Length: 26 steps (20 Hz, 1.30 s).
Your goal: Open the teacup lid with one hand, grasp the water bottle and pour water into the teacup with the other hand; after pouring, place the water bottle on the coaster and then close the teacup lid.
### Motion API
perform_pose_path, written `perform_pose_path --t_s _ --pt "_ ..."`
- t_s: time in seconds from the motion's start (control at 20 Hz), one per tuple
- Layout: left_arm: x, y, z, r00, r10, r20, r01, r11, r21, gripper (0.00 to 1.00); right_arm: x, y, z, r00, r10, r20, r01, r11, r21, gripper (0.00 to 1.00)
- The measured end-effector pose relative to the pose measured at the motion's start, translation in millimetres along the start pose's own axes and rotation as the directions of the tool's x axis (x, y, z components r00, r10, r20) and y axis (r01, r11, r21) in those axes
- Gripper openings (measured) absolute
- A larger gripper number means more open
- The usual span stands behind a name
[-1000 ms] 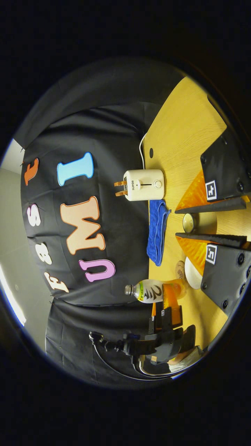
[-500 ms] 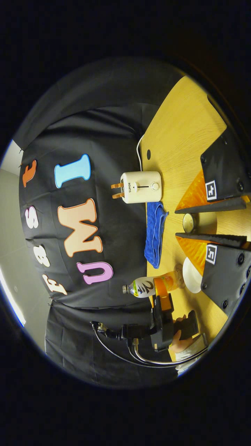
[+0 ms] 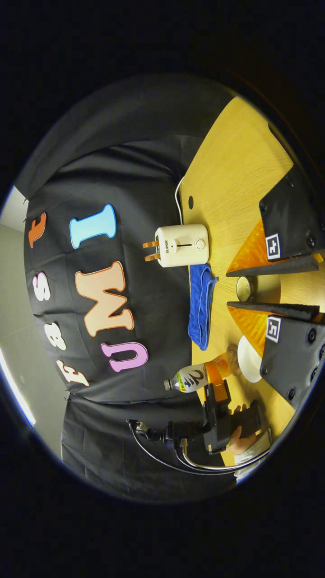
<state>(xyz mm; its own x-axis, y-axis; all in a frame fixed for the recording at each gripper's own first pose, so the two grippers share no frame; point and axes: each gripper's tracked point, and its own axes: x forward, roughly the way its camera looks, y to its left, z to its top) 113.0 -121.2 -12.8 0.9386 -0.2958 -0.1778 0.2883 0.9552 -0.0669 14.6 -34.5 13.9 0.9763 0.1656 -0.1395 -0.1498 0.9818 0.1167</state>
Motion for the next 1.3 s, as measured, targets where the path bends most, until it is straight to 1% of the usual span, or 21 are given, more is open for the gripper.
perform_pose_path --t_s 0.15,0.2,0.25,0.4,0.45,0.55,0.65,0.75,0.8,0.85,0.9,0.95,1.0,1.1,1.3 --pt "-3 1 -2 1.0 0.003 -0.004 -0.003 1.0 0.016 0.73 0 4 -2 1.0 0.007 -0.004 -0.007 1.0 -0.004 0.31" --pt "-4 1 -1 1.0 0.005 -0.002 -0.005 1.0 0.019 0.79 -1 5 -3 1.0 0.009 -0.005 -0.009 1.0 -0.006 0.3" --pt "-6 1 -2 1.0 0.003 -0.003 -0.003 1.0 0.018 0.81 0 7 -4 1.0 0.014 -0.007 -0.014 1.0 -0.005 0.31" --pt "-17 0 3 1.0 -0.003 0.014 0.002 1.0 0.017 0.91 0 11 -2 1.0 0.025 0.0 -0.025 1.0 -0.005 0.31" --pt "-23 1 5 1.0 -0.001 0.025 0.0 1.0 0.02 0.92 0 11 -3 1.0 0.027 -0.001 -0.027 1.0 -0.003 0.31" --pt "-35 4 8 0.999 0.005 0.043 -0.006 1.0 0.027 0.93 0 14 -1 0.999 0.036 0.001 -0.036 0.999 0.014 0.31" --pt "-51 12 14 0.997 0.032 0.07 -0.035 0.999 0.041 0.93 1 18 1 0.999 0.048 0.018 -0.048 0.999 0.022 0.31" --pt "-68 19 23 0.993 0.052 0.108 -0.056 0.998 0.033 0.93 4 24 -1 0.998 0.063 0.018 -0.063 0.997 0.033 0.33" --pt "-78 21 24 0.991 0.059 0.12 -0.064 0.997 0.038 0.92 5 29 -1 0.997 0.072 0.017 -0.072 0.997 0.039 0.29" --pt "-87 24 26 0.989 0.067 0.131 -0.074 0.996 0.047 0.93 5 33 -1 0.997 0.08 0.018 -0.081 0.996 0.04 0.31" --pt "-96 27 28 0.988 0.072 0.139 -0.081 0.995 0.057 0.92 5 37 -2 0.996 0.088 0.02 -0.088 0.996 0.032 0.33" --pt "-104 30 30 0.985 0.077 0.151 -0.088 0.994 0.067 0.92 6 39 -3 0.996 0.089 0.023 -0.089 0.996 0.022 0.31" --pt "-112 34 33 0.984 0.084 0.16 -0.097 0.992 0.075 0.92 8 43 -4 0.996 0.093 0.018 -0.093 0.996 0.016 0.33" --pt "-125 41 34 0.979 0.096 0.178 -0.113 0.99 0.086 0.92 11 52 -9 0.994 0.106 0.009 -0.106 0.994 0.015 0.32" --pt "-143 49 32 0.975 0.118 0.188 -0.133 0.989 0.071 0.92 20 77 -10 0.989 0.146 0.016 -0.146 0.989 0.004 0.31"
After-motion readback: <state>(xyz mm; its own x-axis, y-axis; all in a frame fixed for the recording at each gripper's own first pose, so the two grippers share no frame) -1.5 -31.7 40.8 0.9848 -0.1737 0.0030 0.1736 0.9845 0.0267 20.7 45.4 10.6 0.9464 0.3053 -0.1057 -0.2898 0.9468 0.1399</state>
